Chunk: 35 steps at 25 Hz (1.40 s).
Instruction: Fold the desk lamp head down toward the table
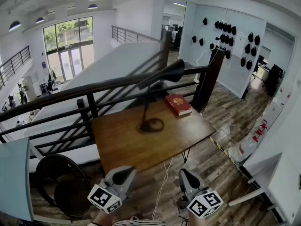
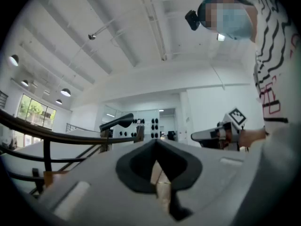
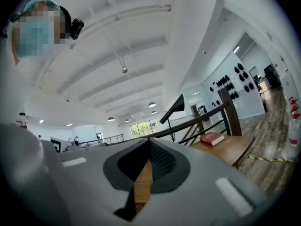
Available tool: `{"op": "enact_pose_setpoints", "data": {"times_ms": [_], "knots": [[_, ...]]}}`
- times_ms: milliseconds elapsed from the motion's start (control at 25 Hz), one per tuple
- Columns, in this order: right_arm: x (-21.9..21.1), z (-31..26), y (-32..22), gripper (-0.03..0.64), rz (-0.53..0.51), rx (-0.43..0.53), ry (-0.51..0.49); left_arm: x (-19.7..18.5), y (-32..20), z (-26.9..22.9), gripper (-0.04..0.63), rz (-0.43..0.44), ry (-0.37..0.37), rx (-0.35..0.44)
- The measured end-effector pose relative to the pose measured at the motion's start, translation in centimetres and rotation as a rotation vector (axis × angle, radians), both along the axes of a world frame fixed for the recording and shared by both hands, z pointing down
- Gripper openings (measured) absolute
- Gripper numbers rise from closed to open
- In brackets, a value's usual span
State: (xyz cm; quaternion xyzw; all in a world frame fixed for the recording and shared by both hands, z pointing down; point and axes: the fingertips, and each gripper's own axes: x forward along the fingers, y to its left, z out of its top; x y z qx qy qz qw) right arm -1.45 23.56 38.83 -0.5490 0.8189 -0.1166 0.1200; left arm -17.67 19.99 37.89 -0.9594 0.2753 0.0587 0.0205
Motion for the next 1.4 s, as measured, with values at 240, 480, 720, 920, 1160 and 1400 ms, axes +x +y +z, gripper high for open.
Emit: {"op": "enact_pose_setpoints", "data": {"times_ms": [240,480,720,920,1160,1400], "knots": [[-1.9,-0.5,-1.6,0.000,0.033,0.025,-0.012,-2.0,-1.8,-0.1,0.002,0.026,0.026,-0.002],[-3.7,0.5,-2.9,0.098,0.070,0.013,-0.008,-3.3,-3.3,1.5,0.176,0.067,0.024,-0.024],[-3.2,1.0,-5.5,0.199,0.093,0.011,0.008,-2.6,-6.1,3.3,0.209,0.075,0.025,-0.062],[-1.6,1.0,-8.8,0.213,0.091,0.015,0.012,-1.2,-9.4,3.8,0.250,0.053,0.026,-0.067],[1.7,0.6,-12.7,0.219,0.057,0.016,0.014,1.9,-12.8,3.6,0.270,0.019,0.020,-0.069],[5.6,0.2,-17.2,0.221,0.009,0.019,0.017,5.8,-16.7,3.2,0.277,-0.027,0.016,-0.061]]}}
